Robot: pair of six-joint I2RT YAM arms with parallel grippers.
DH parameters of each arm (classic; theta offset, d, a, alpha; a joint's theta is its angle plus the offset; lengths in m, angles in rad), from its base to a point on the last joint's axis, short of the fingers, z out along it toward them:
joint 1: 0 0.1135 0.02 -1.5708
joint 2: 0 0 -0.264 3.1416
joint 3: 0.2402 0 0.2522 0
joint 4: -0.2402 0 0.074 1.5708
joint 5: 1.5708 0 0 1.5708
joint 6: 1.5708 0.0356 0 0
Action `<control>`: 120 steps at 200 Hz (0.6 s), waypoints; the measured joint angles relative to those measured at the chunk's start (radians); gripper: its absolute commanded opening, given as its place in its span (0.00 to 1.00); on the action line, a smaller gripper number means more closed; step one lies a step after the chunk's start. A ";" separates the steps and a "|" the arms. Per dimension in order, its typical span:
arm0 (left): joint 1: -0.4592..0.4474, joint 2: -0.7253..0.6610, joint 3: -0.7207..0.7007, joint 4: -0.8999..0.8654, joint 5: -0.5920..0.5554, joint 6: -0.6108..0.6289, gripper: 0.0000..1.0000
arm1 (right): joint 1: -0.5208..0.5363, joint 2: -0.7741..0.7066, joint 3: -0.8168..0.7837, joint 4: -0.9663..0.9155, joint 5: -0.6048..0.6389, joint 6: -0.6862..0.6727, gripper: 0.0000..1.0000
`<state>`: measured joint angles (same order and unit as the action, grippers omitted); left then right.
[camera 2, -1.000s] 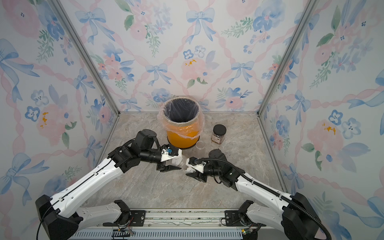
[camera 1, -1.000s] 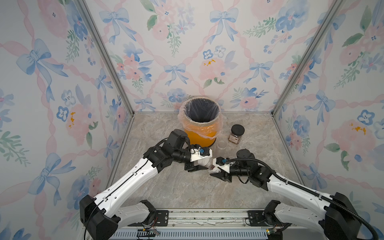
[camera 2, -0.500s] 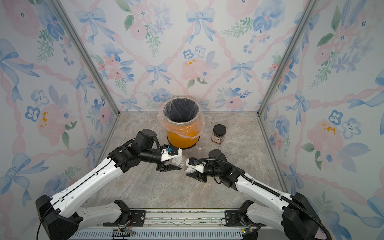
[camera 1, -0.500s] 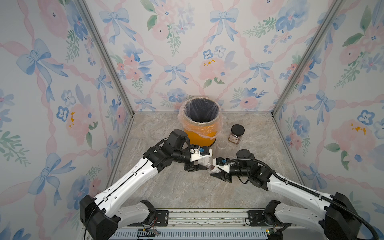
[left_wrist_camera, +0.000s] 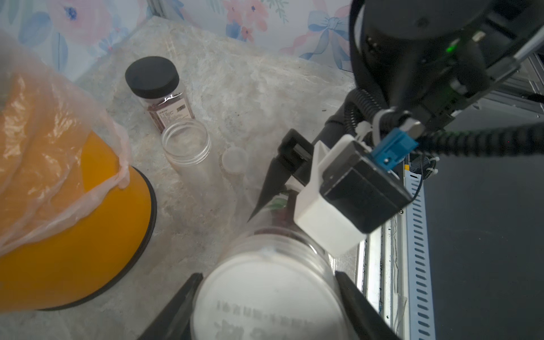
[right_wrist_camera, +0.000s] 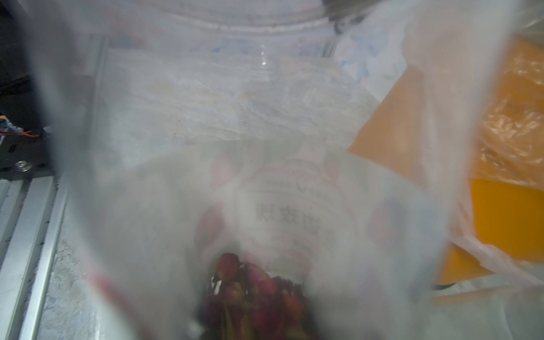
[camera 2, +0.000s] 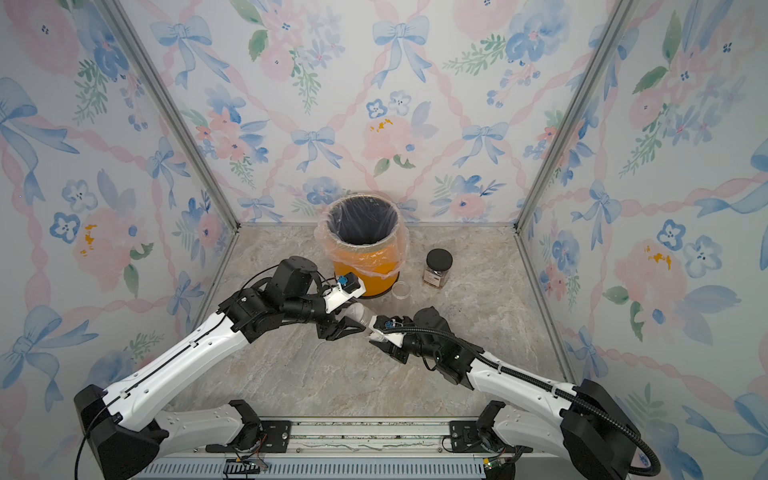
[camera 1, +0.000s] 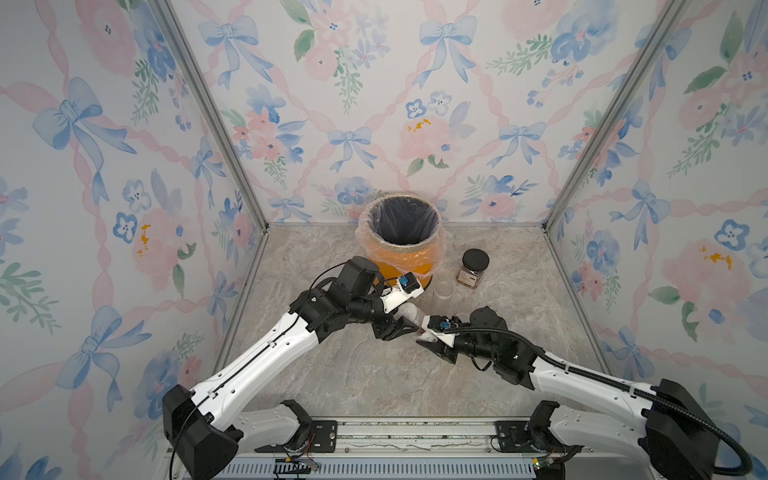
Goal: Empty the moldy dried flower tea in the jars
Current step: Unscrew the lid from the jar.
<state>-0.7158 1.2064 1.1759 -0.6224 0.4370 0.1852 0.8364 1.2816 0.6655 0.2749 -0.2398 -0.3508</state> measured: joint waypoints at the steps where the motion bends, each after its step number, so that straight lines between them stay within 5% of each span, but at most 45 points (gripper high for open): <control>1: 0.000 0.000 0.000 0.000 -0.002 -0.003 0.43 | 0.002 0.002 -0.001 0.002 0.004 0.000 0.38; 120: -0.044 -0.003 0.034 -0.027 -0.231 -0.595 0.32 | 0.107 0.090 -0.018 0.183 0.256 0.084 0.36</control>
<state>-0.7601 1.2037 1.2102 -0.6498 0.2058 -0.4095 0.9432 1.3716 0.6472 0.4580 0.0166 -0.2668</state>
